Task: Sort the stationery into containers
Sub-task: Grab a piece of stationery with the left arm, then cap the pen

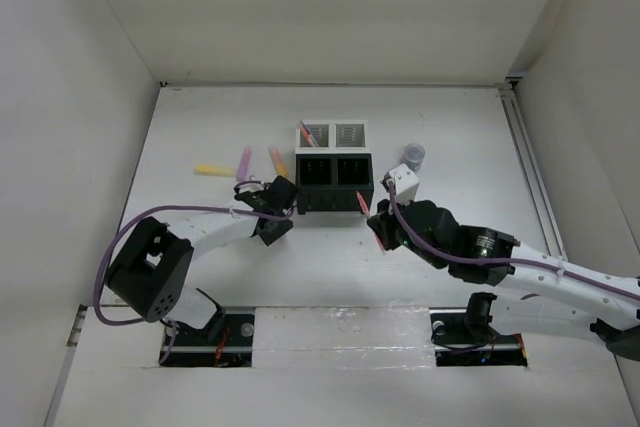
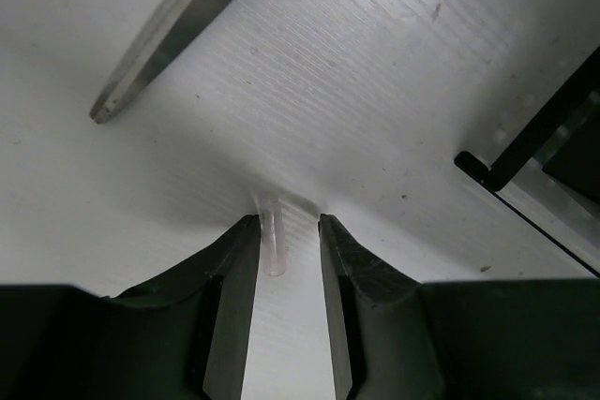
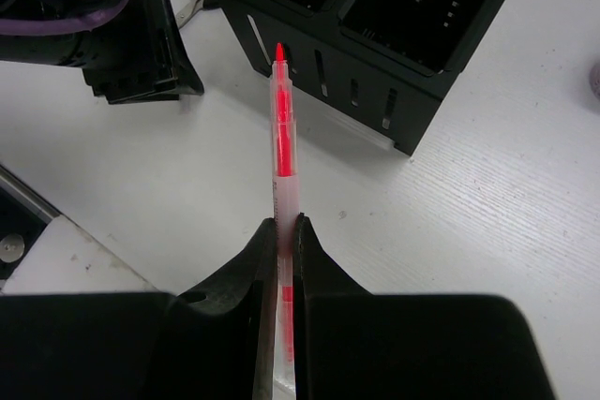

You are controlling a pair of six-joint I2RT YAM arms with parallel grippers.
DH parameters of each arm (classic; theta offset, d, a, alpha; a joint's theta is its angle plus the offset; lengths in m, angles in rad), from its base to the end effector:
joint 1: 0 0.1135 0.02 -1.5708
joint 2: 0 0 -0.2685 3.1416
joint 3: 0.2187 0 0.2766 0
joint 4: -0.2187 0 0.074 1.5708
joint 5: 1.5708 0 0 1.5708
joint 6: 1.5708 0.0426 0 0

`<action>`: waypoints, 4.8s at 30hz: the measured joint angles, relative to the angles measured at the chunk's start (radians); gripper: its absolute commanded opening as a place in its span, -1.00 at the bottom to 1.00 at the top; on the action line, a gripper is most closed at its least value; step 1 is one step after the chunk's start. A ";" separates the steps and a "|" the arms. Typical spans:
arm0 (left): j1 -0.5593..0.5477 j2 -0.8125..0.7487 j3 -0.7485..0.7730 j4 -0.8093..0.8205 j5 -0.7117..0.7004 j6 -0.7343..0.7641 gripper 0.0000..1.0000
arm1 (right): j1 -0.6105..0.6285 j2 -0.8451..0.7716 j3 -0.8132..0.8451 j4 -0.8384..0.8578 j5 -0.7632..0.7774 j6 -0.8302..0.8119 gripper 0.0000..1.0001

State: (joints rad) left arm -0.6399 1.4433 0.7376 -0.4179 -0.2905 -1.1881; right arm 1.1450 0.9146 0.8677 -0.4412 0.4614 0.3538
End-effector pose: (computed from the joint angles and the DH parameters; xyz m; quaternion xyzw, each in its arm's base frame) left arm 0.2319 -0.1574 0.1469 -0.2921 0.9201 -0.0876 0.2457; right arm 0.1114 0.1996 0.3209 -0.2128 0.8153 0.1983 0.5007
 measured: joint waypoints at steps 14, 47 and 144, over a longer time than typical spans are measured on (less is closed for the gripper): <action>-0.032 0.024 0.016 0.005 0.003 -0.026 -0.60 | 0.000 -0.043 -0.019 0.002 -0.010 0.000 -1.00; -0.131 -0.346 0.009 -0.174 -0.044 -0.002 -1.00 | 0.000 0.077 -0.066 0.212 -0.217 -0.017 -1.00; -0.131 -0.947 0.039 0.169 0.077 0.513 -1.00 | -0.058 0.411 0.019 0.862 -0.617 0.208 -1.00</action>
State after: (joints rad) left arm -0.7708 0.4965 0.7765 -0.2485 -0.2134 -0.6750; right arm 1.0866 1.3254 0.8867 0.4210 -0.1558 0.5613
